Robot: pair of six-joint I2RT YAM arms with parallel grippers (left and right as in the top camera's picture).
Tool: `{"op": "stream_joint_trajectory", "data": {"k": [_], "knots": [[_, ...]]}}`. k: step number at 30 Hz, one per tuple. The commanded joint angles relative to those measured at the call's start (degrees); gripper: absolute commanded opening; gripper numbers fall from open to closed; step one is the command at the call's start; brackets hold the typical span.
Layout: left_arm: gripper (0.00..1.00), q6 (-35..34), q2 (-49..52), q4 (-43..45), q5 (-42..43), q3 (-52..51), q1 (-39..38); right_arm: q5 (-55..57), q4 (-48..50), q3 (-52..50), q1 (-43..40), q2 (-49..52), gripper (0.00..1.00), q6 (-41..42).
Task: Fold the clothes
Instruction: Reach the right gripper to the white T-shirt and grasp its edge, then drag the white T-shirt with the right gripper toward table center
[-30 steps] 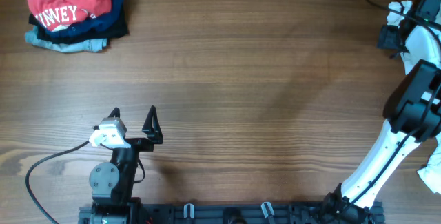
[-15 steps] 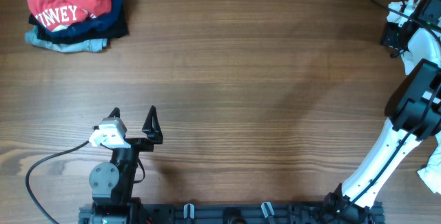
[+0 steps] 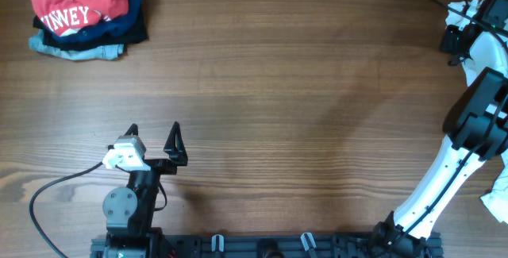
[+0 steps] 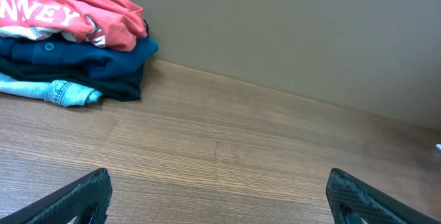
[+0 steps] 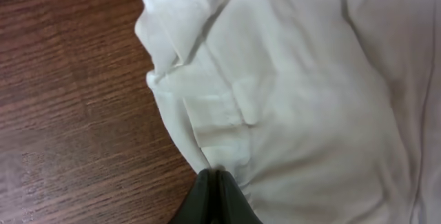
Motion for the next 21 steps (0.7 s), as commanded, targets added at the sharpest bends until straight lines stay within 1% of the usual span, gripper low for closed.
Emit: {"op": "stream_joint_trajectory", "data": {"k": [1, 3, 6, 8, 12, 14, 16, 18, 19, 20, 21], "knots": [[1.0, 1.2, -0.5, -0.3, -0.4, -0.3, -0.2, -0.4, -2.8, -1.4, -0.7, -0.2, 0.04, 7.5], [1.0, 1.2, -0.5, -0.3, -0.4, -0.3, -0.2, -5.4, -3.7, -1.4, -0.3, -5.3, 0.04, 8.8], [1.0, 1.2, -0.5, -0.3, -0.4, -0.3, -0.2, -7.0, -5.0, -1.4, 1.9, -14.3, 0.04, 12.6], [1.0, 1.2, -0.5, -0.3, -0.4, -0.3, -0.2, -7.0, -6.3, -1.4, 5.0, -20.3, 0.04, 13.5], [1.0, 1.2, -0.5, -0.3, -0.4, -0.3, -0.2, -9.6, -9.0, -1.4, 13.0, -27.4, 0.04, 15.0], [1.0, 1.2, -0.5, -0.3, -0.4, -0.3, -0.2, -13.0, -10.0, -1.4, 20.9, -29.6, 0.04, 15.3], [1.0, 1.2, -0.5, -0.3, -0.4, -0.3, -0.2, -14.6, -11.6, -1.4, 27.1, -29.8, 0.04, 16.3], [1.0, 1.2, -0.5, -0.3, -0.4, -0.3, -0.2, -15.3, -13.1, -1.5, 36.0, -29.7, 0.04, 16.3], [1.0, 1.2, -0.5, -0.3, -0.4, -0.3, -0.2, -14.1, -13.0, -1.5, 39.5, -29.7, 0.04, 16.2], [1.0, 1.2, -0.5, -0.3, -0.4, -0.3, -0.2, -9.7, -13.2, -1.4, 41.8, -29.8, 0.04, 18.7], [1.0, 1.2, -0.5, -0.3, -0.4, -0.3, -0.2, -2.7, -13.7, -1.4, 43.1, -29.8, 0.05, 22.2]]}}
